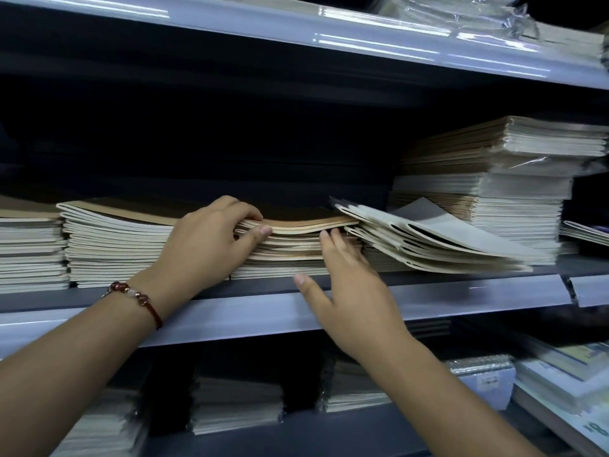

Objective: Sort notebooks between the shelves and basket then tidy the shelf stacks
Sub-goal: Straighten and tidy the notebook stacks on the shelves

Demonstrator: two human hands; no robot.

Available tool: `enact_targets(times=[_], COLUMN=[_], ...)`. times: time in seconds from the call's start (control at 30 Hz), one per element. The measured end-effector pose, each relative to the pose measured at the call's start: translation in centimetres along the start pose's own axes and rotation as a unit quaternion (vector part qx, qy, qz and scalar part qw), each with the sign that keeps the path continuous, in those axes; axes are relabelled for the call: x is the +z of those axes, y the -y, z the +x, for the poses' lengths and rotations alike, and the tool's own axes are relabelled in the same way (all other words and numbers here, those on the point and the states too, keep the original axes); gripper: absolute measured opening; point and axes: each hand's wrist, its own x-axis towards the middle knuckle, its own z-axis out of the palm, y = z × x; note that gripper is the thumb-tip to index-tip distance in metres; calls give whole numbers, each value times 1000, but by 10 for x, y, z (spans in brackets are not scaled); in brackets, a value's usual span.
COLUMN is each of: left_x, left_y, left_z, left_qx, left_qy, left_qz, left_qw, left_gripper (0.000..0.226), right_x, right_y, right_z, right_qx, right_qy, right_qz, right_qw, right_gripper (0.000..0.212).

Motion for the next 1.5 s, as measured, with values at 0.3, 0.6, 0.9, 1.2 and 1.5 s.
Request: enact_targets(times=[0.3, 0.6, 0.9, 1.2, 1.5], left_x=[2, 1, -3, 1, 24], left_y=[3, 1, -4, -90, -164], left_z=[-3, -4, -3, -20, -14], left_qx=[19, 12, 8, -5, -134], left_qy=[-8, -6, 32, -53, 96], left_qz=[1, 8, 42, -75, -359], left_qw=[1000, 1000, 999, 996, 919], left_gripper=[30, 30, 36, 59, 120], right_x=[10, 3, -38, -88, -103], right_y=[8, 11, -8, -61, -118], right_z=[12, 10, -62, -83, -53], right_qx=[9, 8, -54, -4, 170], right_qy=[10, 28, -38, -290, -340], right_qz=[-28, -25, 87, 245, 269], right_qw=[1000, 999, 994, 925, 885], right_gripper=[86, 84, 59, 22, 45])
